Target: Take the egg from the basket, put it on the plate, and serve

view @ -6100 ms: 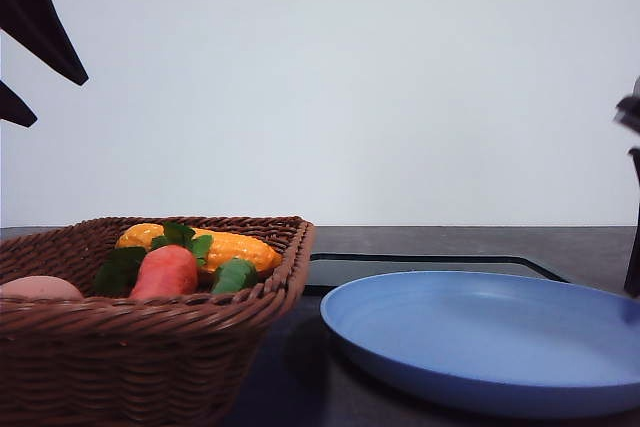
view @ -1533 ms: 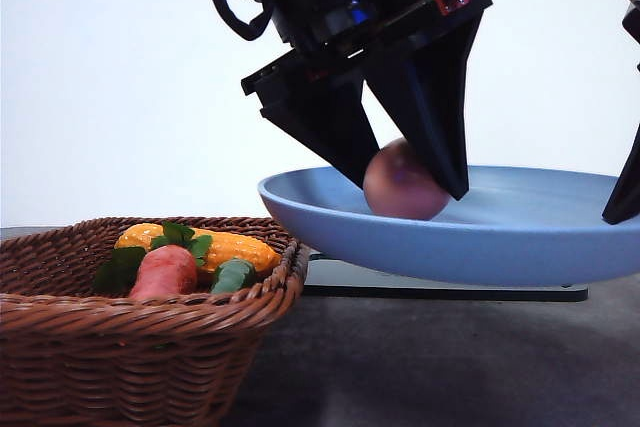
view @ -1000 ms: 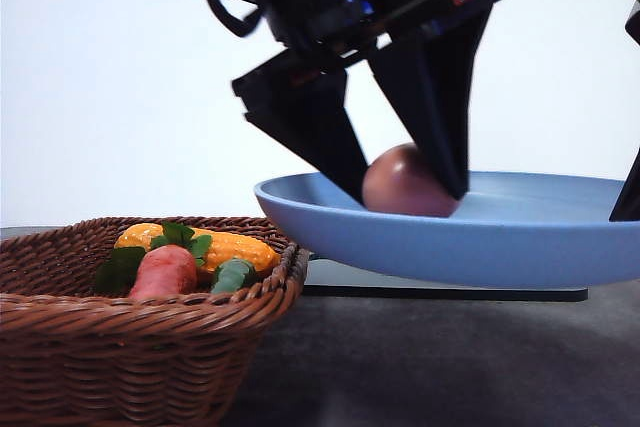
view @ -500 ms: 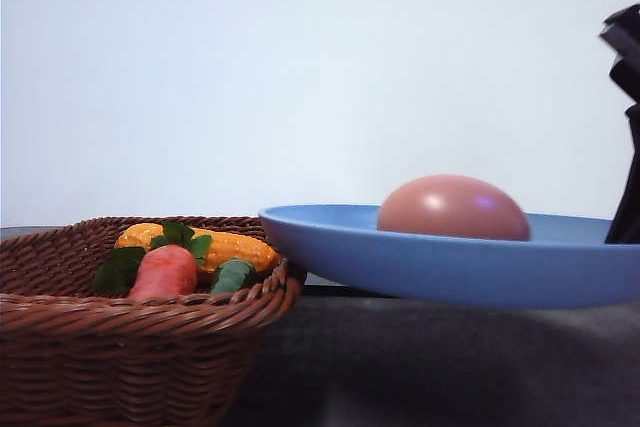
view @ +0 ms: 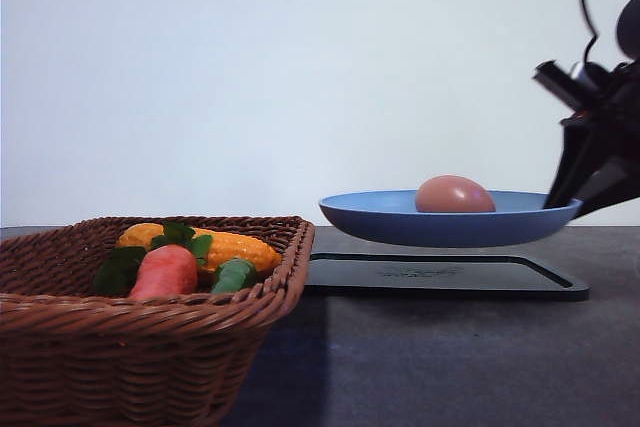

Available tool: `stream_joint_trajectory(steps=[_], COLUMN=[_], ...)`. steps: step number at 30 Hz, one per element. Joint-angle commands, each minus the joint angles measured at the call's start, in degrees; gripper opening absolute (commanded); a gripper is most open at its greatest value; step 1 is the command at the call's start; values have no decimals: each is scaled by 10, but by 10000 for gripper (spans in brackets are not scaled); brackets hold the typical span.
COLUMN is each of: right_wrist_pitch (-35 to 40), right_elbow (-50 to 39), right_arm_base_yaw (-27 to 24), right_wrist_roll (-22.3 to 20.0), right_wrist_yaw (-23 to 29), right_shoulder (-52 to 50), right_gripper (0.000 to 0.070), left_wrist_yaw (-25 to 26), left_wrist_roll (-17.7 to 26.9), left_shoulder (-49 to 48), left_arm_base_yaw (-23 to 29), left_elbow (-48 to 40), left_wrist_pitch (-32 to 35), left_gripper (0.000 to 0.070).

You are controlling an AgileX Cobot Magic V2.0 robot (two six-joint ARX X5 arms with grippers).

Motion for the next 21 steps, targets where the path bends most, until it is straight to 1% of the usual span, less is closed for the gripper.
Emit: stream_joint_trajectory(steps=[1, 5, 10, 14, 17, 19, 21], right_wrist_pitch=[4, 3, 1, 1, 2, 1, 1], right_elbow=[40, 108, 170, 189, 191, 191, 191], right_arm_base_yaw=[-2, -2, -2, -2, -2, -2, -2], right_wrist_roll=[-6, -7, -7, -7, -8, -9, -11], right_wrist_yaw=[-5, 9, 10, 12, 27, 41, 52], right_shoulder=[39, 109, 177, 202, 209, 210, 210], right_gripper=[0, 0, 0, 0, 0, 44, 133], left_wrist_yaw=[-11, -27, -28, -28, -28, -28, -28], left_wrist_roll=[1, 1, 1, 1, -2, -3, -3], left_shoulder=[-5, -23, -27, -26, -24, -24, -24], left_arm_base_yaw=[-5, -5, -5, -5, -5, -5, -5], left_elbow=[12, 12, 12, 12, 12, 12, 12], left_wrist_pitch=[0, -10, -15, -20, -26, -27, -27], left_gripper=[409, 409, 408, 408, 408, 408, 408])
